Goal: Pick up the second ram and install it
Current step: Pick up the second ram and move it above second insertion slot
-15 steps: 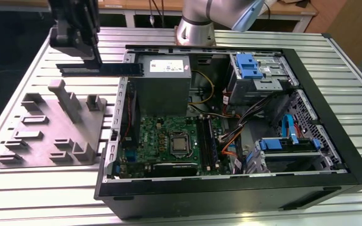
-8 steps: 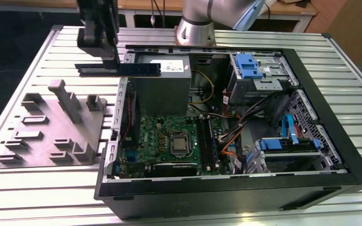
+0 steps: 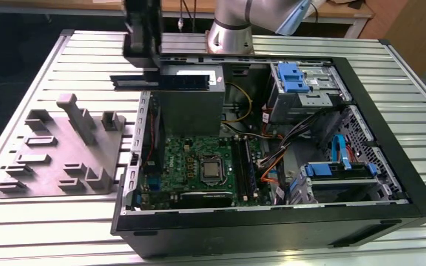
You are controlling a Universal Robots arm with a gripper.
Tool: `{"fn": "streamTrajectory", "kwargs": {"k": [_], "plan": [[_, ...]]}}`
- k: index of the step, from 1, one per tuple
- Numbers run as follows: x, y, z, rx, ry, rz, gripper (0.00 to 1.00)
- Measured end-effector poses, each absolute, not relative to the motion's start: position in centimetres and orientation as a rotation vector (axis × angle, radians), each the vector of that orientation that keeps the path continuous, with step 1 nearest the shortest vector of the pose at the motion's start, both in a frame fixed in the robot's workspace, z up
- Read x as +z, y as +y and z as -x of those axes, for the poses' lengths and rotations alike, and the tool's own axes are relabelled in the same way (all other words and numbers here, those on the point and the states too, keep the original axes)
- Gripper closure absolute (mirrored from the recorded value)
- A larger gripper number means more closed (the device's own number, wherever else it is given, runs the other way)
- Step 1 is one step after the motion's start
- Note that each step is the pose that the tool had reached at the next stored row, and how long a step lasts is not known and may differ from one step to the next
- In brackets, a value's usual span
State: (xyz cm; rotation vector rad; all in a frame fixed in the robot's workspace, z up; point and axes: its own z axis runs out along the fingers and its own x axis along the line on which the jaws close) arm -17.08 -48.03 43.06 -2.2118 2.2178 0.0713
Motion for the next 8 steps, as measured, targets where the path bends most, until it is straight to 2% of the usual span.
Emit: {"fn": "streamTrajectory", "kwargs": {"k": [8], "plan": [[42.9,-48.0,14.0,0.071,2.218,2.212,0.89]]}}
